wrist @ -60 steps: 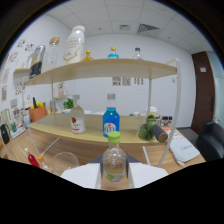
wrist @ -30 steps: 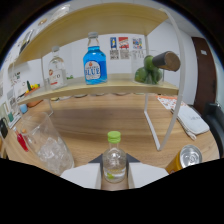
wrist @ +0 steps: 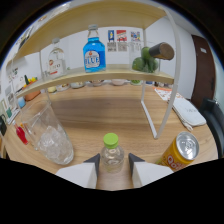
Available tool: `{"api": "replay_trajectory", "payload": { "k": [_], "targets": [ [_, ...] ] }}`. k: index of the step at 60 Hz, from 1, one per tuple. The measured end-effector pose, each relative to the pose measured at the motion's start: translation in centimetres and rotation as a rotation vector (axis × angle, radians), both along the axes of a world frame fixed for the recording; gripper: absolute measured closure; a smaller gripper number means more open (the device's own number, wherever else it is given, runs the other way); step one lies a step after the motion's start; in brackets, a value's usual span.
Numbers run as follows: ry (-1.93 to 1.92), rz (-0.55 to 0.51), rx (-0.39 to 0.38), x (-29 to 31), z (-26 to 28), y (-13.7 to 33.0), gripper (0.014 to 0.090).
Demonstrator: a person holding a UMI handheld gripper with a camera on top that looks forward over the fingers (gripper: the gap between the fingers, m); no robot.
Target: Make me a cup of Vodka Sunrise.
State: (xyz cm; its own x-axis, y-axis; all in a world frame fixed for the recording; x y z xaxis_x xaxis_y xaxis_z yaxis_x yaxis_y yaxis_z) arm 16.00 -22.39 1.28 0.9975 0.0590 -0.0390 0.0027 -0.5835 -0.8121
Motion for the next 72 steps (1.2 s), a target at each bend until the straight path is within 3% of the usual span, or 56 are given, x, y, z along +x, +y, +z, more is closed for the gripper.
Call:
{"api": "replay_trajectory", "payload": {
  "k": [7,12,35,51,72],
  "targets": [
    [-0.019,-0.009,0.018,0.2,1.9,-0.5,0.027],
    [-0.04,-0.025,0.05,0.0,4.7,-1.1,0.0204],
    [-0.116,-0.069,0.109,-5.2,15.4,-8.6,0.0187],
    [-0.132,-0.056,0.111,-9.5,16.3,-13.2,0.0187],
    [-0.106,-0.086,0.097,-11.7,16.1,-14.4,0.0186]
  ]
}}
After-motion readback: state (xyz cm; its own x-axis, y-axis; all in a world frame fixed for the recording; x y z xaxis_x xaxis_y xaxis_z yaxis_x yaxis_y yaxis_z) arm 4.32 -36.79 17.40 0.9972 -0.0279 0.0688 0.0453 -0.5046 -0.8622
